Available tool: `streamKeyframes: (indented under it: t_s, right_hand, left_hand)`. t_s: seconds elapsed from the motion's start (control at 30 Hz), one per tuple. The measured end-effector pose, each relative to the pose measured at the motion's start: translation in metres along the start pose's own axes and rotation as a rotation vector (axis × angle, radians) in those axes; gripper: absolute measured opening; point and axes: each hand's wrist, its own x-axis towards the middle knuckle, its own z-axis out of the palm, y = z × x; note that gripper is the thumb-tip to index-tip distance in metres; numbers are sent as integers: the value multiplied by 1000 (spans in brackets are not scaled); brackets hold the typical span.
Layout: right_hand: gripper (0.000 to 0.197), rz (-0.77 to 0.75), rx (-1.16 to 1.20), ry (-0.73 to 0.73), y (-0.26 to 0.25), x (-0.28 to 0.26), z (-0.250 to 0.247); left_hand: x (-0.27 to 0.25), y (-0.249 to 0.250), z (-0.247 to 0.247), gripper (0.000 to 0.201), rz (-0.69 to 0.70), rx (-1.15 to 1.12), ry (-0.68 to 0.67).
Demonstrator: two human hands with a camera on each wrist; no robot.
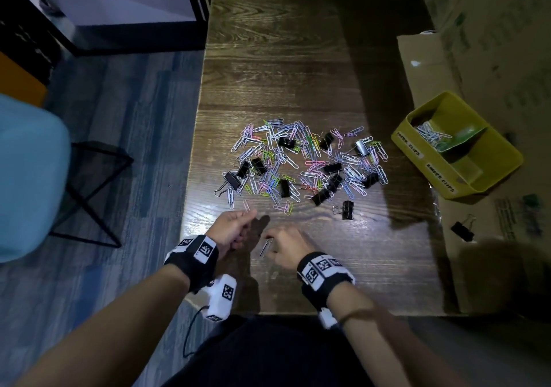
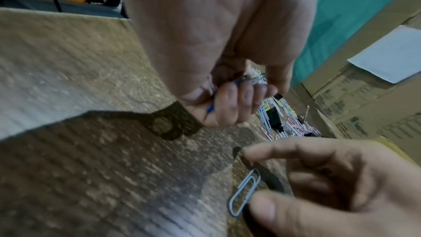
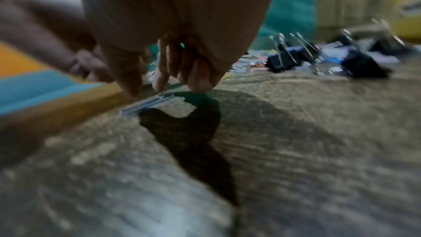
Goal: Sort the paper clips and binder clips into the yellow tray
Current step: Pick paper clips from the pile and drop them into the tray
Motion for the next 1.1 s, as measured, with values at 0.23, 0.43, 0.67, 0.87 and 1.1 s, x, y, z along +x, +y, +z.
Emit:
streamKeyframes:
  t_s: [0.23,0.43,0.67,0.87,1.1]
  right_hand:
    - [26,-78,-338,-47,-10,-7,-7]
    - [20,30,-55,-44,6,-11,7]
    - [19,189,776,427,56,-34,-80]
    - [29,195,1367,799,107,-57,-199]
    - [16,381,1359,830,175,-31,-287]
  left_hand:
    - [3,0,-14,10,49,-21,4]
    - [8,24,12,16,19,-147,-85]
    - [16,81,88,28,-5,-108,-278]
    - [29,156,209,37,41,-12,-394]
    - [67,215,342,28,174,132,-325]
